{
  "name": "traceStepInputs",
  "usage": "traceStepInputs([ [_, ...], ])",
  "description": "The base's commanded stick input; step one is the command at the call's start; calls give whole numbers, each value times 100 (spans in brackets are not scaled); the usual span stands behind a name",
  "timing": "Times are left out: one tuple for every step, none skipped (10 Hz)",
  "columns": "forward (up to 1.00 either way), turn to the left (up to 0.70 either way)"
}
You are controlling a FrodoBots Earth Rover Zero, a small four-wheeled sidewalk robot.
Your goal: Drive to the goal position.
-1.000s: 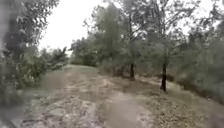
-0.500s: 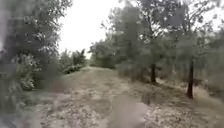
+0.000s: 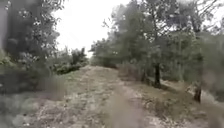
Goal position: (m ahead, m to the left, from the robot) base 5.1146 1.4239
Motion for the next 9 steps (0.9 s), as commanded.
traceStepInputs([
  [70,0],
  [70,0],
  [70,0],
  [70,0],
  [70,0],
  [70,0],
  [70,0],
  [70,0],
  [70,6],
])
